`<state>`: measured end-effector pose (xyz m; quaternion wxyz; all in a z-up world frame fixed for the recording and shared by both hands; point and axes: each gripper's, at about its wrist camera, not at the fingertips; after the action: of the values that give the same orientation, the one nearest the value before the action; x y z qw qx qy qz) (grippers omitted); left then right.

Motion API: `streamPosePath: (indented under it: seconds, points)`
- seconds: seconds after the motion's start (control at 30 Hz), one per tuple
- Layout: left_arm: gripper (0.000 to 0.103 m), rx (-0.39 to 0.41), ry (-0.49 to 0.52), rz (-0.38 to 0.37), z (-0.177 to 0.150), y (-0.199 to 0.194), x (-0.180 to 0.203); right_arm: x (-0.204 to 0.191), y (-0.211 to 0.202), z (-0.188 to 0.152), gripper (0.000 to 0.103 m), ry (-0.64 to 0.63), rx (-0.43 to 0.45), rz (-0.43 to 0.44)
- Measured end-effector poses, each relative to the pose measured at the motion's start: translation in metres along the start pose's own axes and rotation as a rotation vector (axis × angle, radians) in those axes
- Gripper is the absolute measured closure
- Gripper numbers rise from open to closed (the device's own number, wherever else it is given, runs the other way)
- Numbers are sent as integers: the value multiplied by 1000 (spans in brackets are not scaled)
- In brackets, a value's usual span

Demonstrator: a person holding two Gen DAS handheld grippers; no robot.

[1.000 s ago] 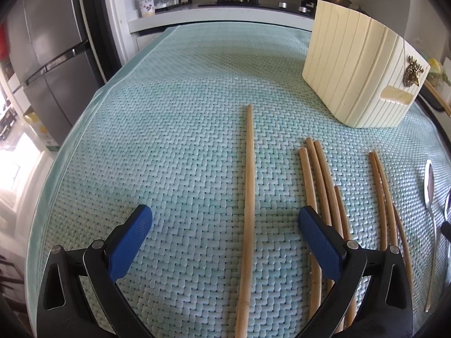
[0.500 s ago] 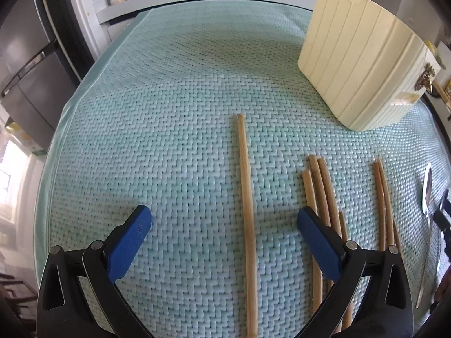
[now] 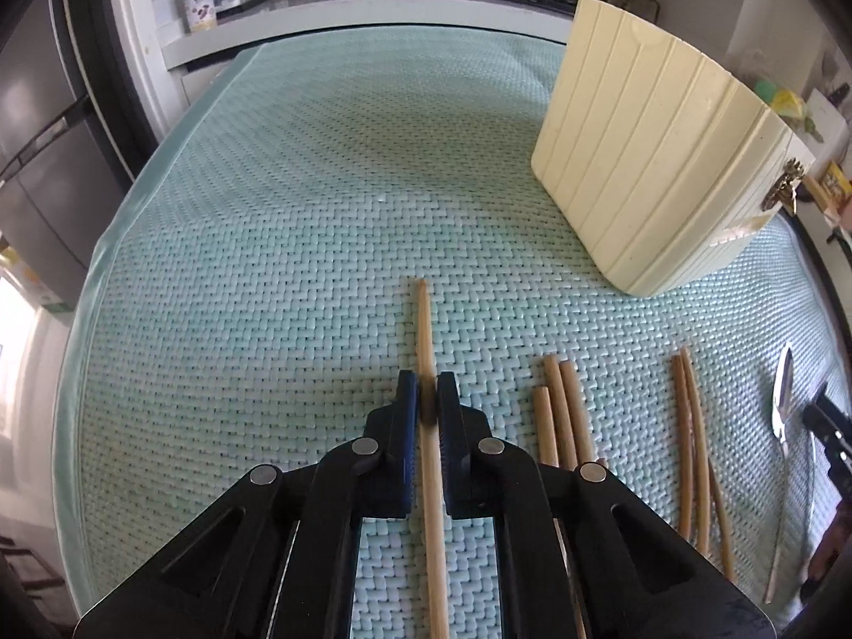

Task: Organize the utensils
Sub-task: 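Close the left gripper on one chopstick while the right gripper grasps a steel spoon, then lift the chopstick with the left tool while the right tool carries the spoon, both over the cream holder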

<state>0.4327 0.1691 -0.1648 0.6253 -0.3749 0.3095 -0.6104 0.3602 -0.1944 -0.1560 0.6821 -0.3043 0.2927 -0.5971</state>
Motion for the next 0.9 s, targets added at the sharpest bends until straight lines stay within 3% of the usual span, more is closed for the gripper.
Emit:
streamPosePath:
  seconds: [0.23, 0.57, 0.9]
  points:
    - [99, 67, -52, -41, -5, -19, -6, 6, -3, 5, 67, 22, 19, 92]
    - [99, 244, -45, -100, -26, -109, 9, 1, -52, 11, 67, 7, 113, 159]
    - [99, 388, -44, -136, -50, -175, 9, -14, -110, 12, 67, -44, 201, 220]
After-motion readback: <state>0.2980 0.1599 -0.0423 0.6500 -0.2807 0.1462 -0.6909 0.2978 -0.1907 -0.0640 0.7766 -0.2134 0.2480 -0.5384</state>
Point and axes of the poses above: each gripper's, at about its wrist camera, not at the fingertips, and y roughly the way its jaws point, x to its right, z to its top, and after that the axes turned 1 degree about x, right-handed
